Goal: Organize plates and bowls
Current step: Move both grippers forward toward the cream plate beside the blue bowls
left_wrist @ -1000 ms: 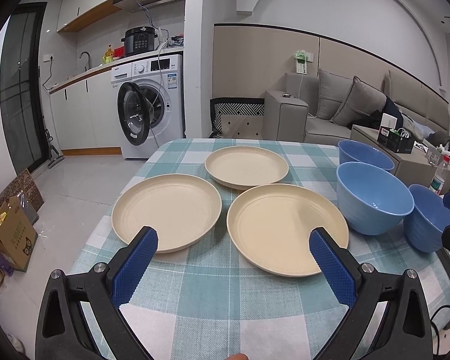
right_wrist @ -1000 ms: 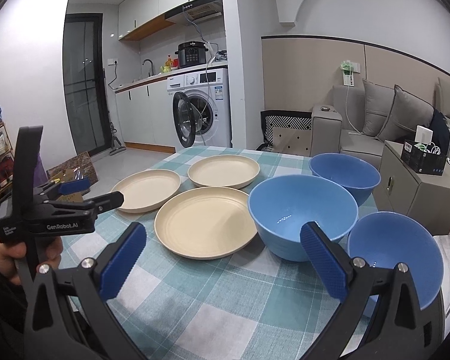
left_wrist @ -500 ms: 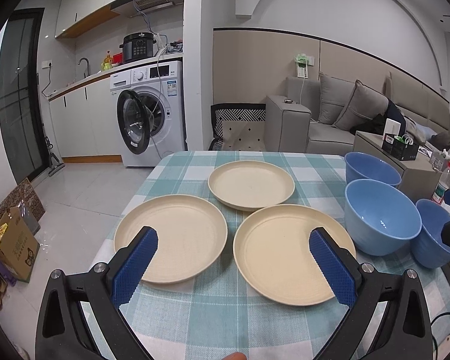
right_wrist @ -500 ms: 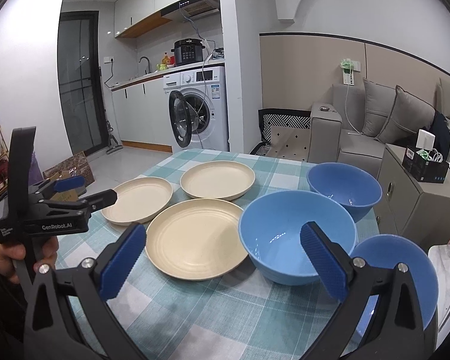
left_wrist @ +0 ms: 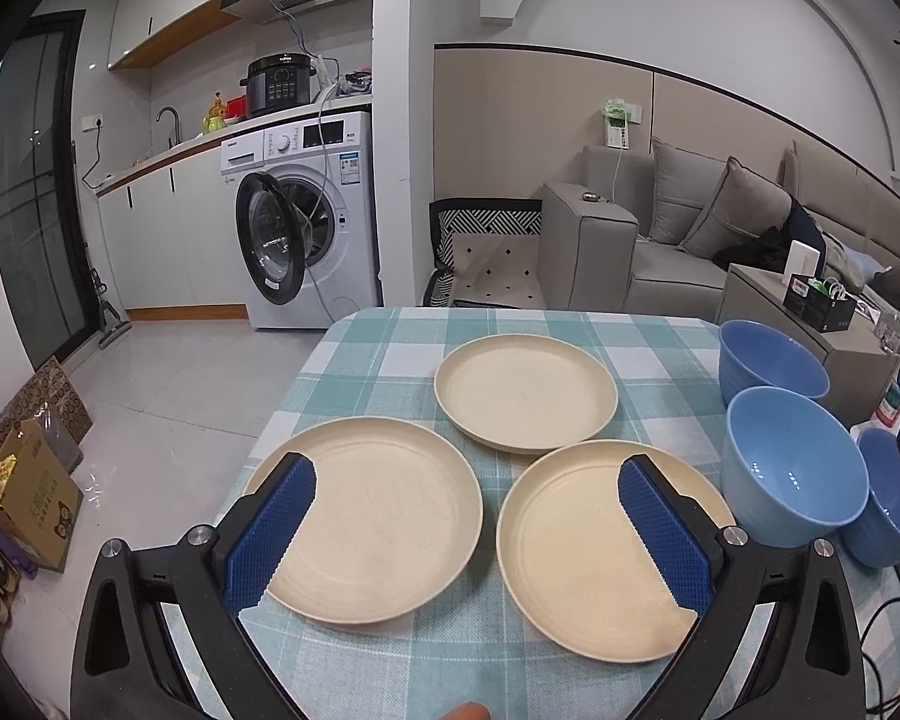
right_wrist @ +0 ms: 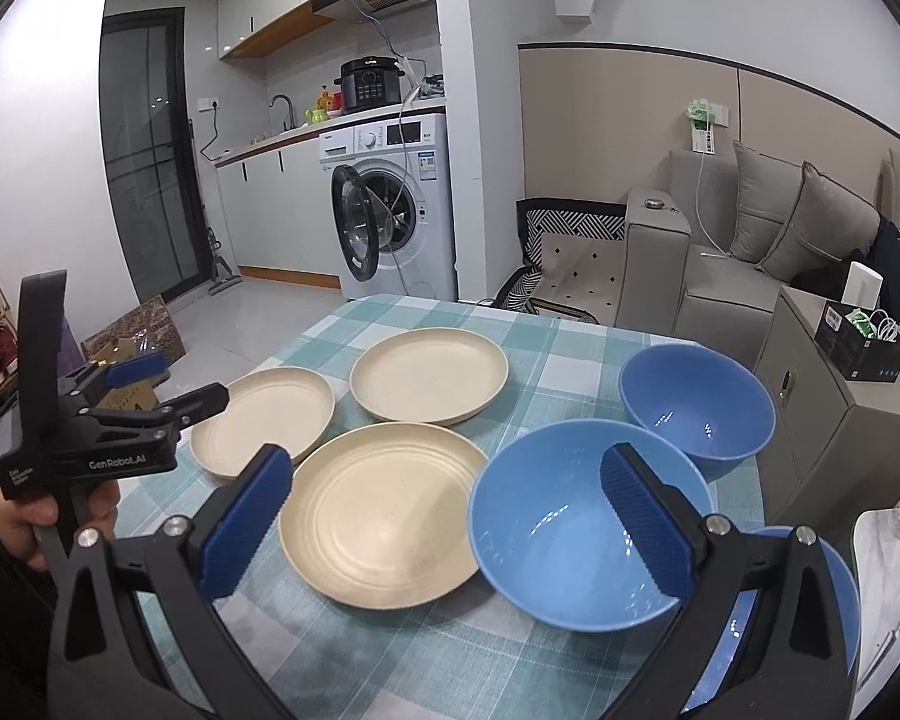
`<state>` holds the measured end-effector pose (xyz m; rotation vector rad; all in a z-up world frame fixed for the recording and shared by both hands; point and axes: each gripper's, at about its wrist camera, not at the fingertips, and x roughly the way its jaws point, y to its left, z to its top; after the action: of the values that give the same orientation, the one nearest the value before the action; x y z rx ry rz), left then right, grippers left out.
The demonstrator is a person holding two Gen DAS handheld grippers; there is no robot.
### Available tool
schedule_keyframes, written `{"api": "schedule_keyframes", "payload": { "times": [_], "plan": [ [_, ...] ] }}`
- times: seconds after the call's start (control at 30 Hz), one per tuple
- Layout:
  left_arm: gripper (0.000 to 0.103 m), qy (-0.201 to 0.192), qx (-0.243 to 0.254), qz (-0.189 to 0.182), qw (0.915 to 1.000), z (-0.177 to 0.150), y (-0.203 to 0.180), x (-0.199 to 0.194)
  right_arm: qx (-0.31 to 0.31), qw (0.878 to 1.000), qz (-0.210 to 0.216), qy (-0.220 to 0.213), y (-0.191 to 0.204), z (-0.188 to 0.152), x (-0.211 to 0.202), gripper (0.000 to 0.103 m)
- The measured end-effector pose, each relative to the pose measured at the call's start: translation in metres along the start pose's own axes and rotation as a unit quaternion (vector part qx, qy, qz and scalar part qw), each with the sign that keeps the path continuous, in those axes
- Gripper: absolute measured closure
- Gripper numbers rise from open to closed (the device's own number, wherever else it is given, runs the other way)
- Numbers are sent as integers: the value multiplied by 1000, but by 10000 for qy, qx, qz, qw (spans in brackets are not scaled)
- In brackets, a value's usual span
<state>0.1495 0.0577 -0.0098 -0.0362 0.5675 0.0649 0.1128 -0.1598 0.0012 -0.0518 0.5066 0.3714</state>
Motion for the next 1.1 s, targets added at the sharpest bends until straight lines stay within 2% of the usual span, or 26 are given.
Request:
{"api": "schedule_keyframes", "payload": {
  "times": [0.37,0.8,1.1],
  "plan": [
    [0,186,-29,55,9998,29,18,36,8,9996,-21,280,-1,26,37,0],
    [0,499,-33,131,9987,37,34,87,-16,9986,58,523,1,45,80,0],
    [0,659,16,126,9977,48,33,115,377,9963,102,769,-15,54,111,0]
  ]
}}
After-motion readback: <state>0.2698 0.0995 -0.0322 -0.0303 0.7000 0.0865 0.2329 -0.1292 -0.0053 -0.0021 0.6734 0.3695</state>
